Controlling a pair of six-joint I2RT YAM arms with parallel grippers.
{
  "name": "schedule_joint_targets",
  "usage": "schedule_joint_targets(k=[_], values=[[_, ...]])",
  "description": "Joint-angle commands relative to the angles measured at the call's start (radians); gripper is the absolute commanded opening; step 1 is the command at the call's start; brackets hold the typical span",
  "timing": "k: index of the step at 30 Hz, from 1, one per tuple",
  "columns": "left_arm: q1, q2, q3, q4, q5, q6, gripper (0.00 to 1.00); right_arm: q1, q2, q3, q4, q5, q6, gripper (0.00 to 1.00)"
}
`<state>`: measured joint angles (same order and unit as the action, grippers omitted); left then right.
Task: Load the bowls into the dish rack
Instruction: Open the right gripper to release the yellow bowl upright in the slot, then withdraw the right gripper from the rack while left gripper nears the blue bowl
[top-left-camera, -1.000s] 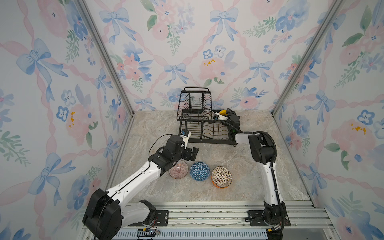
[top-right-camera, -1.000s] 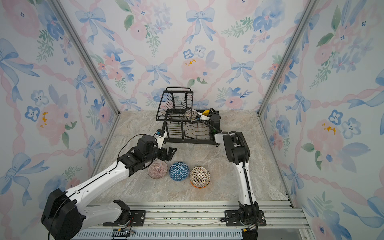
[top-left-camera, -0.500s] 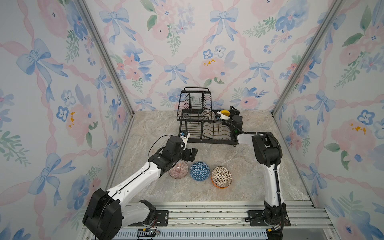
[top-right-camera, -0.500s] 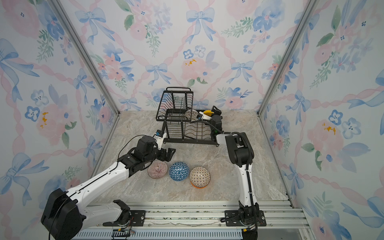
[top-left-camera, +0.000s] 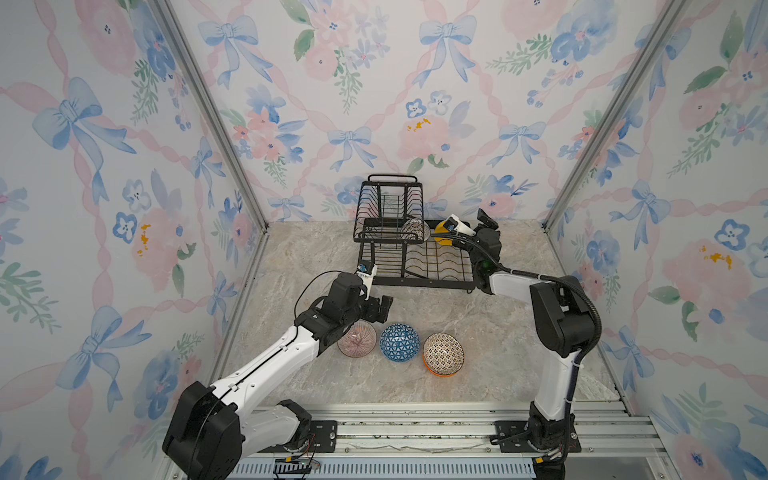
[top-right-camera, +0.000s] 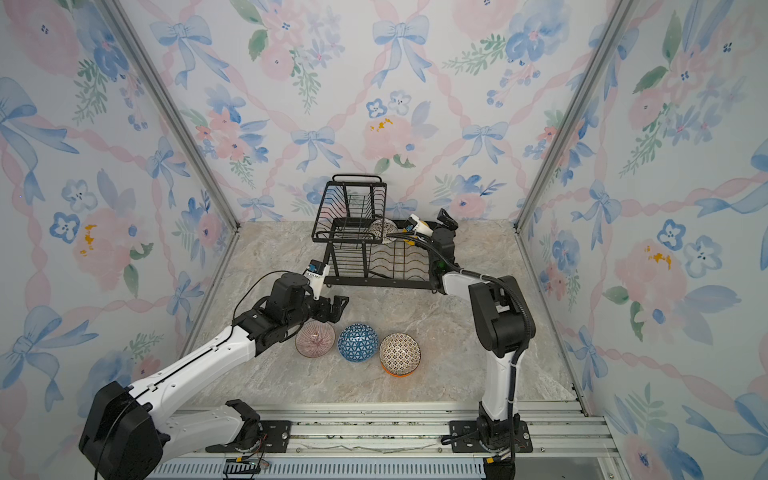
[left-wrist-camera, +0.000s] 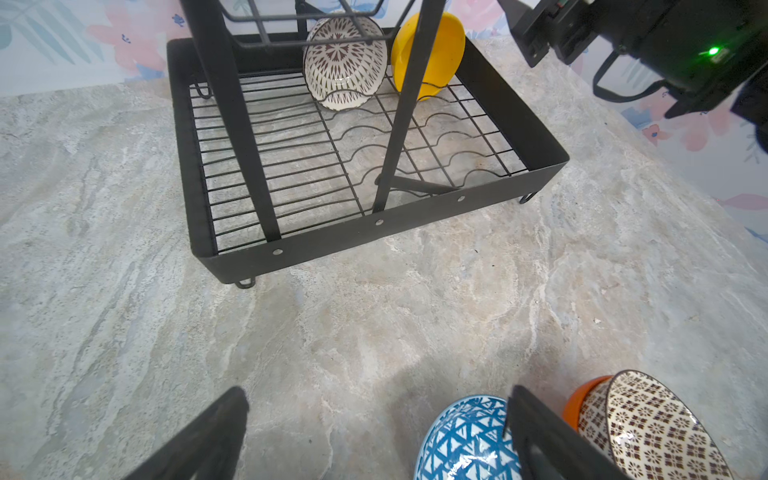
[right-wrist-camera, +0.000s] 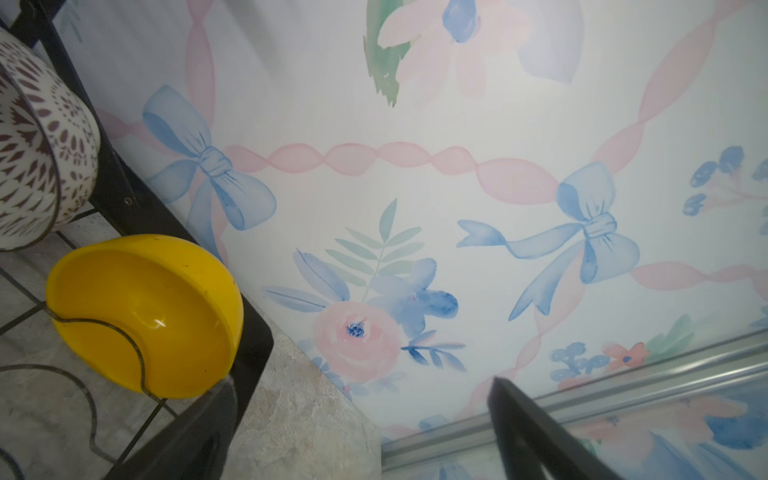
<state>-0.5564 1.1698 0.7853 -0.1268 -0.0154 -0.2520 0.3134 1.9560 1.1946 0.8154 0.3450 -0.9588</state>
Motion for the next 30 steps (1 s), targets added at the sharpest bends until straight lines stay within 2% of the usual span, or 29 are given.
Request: schedule_joint_targets(k=[1,5,10,13,16,17,21,25,30], values=[[0.009,-0.026,-0.013,0.016,-0.006,-0.017,0.98,0.056,-0.103,-0.059,-0.114,0.102,0.156,0.97],[0.009,-0.008,0.0,0.014,0.039,0.003,0.98,0.11,-0.233,-0.109,-0.311,0.144,0.329,0.97],[0.006,0.024,0.023,-0.003,0.073,0.011,0.98,0.208,-0.387,-0.091,-0.667,0.19,0.574,0.97],[0.005,0.025,0.033,-0.011,0.095,0.026,0.98,0.248,-0.468,-0.085,-0.864,0.114,0.74,0.97],[-0.046,0.051,0.064,-0.05,0.1,0.075,0.98,0.246,-0.525,-0.068,-1.03,-0.081,0.938,0.97],[-0.066,0.064,0.075,-0.065,0.089,0.087,0.98,0.25,-0.539,-0.075,-1.052,-0.107,0.97,0.97],[-0.119,0.097,0.1,-0.099,0.09,0.093,0.98,0.25,-0.576,-0.097,-1.122,-0.149,1.048,0.97],[-0.17,0.113,0.109,-0.119,0.156,0.097,0.98,0.236,-0.603,-0.107,-1.171,-0.205,1.067,0.97],[-0.247,0.167,0.119,-0.14,0.152,0.093,0.98,0.22,-0.631,-0.143,-1.16,-0.218,1.081,0.97]])
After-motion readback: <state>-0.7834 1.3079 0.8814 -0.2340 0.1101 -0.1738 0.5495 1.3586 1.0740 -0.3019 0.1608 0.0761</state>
